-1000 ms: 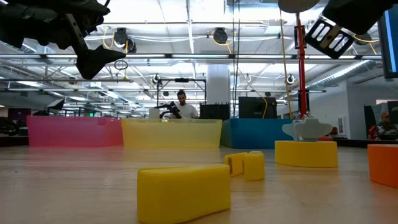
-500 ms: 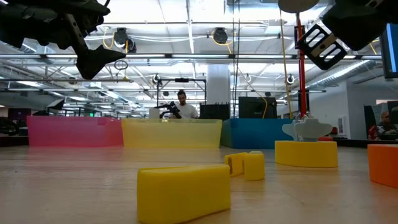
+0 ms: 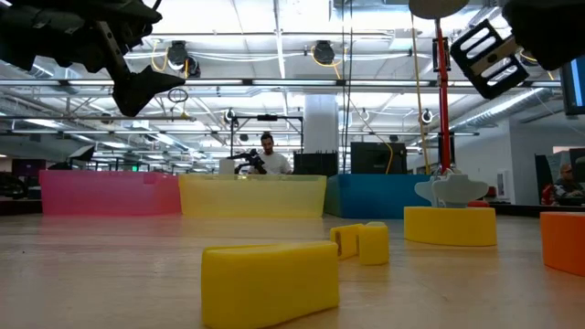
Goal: Pick and place Stapler, Stapler remover, tape
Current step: Put the left green small stapler into the blue bin
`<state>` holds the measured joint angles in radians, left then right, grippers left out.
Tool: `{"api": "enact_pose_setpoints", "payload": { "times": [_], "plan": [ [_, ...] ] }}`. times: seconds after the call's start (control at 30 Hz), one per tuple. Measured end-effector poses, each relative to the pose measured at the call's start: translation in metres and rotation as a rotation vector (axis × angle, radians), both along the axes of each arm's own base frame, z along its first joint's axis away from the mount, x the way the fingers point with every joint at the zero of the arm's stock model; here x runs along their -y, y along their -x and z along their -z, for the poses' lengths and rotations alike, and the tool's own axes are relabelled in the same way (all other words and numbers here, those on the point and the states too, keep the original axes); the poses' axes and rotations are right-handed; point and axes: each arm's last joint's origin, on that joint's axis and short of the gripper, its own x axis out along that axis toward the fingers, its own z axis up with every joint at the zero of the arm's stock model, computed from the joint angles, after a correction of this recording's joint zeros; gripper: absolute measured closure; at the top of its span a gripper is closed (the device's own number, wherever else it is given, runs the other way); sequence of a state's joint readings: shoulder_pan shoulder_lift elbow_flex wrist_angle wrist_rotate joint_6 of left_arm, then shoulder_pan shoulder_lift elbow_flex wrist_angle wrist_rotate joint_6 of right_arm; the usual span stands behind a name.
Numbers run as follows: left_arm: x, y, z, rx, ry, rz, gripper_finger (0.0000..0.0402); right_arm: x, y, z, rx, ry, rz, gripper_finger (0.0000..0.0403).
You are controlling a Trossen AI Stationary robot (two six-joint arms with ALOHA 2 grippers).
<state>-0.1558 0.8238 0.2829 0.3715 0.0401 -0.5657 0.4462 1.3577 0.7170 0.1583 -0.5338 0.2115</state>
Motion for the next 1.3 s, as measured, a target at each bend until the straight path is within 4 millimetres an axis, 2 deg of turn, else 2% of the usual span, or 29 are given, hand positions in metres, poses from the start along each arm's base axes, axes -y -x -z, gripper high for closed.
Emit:
{"api": "enact_pose_setpoints", "payload": {
  "times": [0.1, 0.17, 0.3, 0.37, 0.6, 0.73, 0.87, 1.03, 1.3],
  "plan": [
    [0.000, 0.000, -0.001, 0.008, 0.005, 0.009, 0.0039, -0.001, 0.001, 0.001, 0.000, 0.010, 0.008, 0.0261],
    [0.000, 0.000, -0.003, 0.043, -0.070, 0.049, 0.0039, -0.001, 0.001, 0.001, 0.000, 0.011, 0.011, 0.0261],
    [0.003, 0.000, -0.016, 0.232, -0.215, 0.211, 0.0039, -0.002, 0.001, 0.000, 0.005, 0.016, 0.021, 0.0261],
    [0.001, 0.003, -0.019, 0.266, -0.248, 0.244, 0.0039, -0.002, 0.001, 0.000, 0.003, 0.018, 0.022, 0.0261],
    [-0.010, 0.019, -0.016, 0.293, -0.237, 0.238, 0.0039, -0.002, 0.001, 0.000, 0.026, 0.036, 0.013, 0.0261],
    [-0.014, 0.035, -0.004, 0.303, -0.175, 0.201, 0.0039, -0.001, 0.001, 0.001, 0.065, 0.075, 0.030, 0.0261],
    [-0.017, 0.044, 0.008, 0.292, -0.149, 0.090, 0.0039, -0.001, 0.000, 0.001, 0.100, 0.108, 0.037, 0.0261],
    [-0.019, 0.046, 0.019, 0.204, -0.158, -0.003, 0.0039, -0.001, -0.001, 0.003, 0.114, 0.130, 0.021, 0.0261],
    [-0.014, 0.047, 0.020, 0.193, -0.163, 0.027, 0.0039, -0.008, -0.008, 0.027, 0.113, 0.242, 0.020, 0.0261]
  ]
}}
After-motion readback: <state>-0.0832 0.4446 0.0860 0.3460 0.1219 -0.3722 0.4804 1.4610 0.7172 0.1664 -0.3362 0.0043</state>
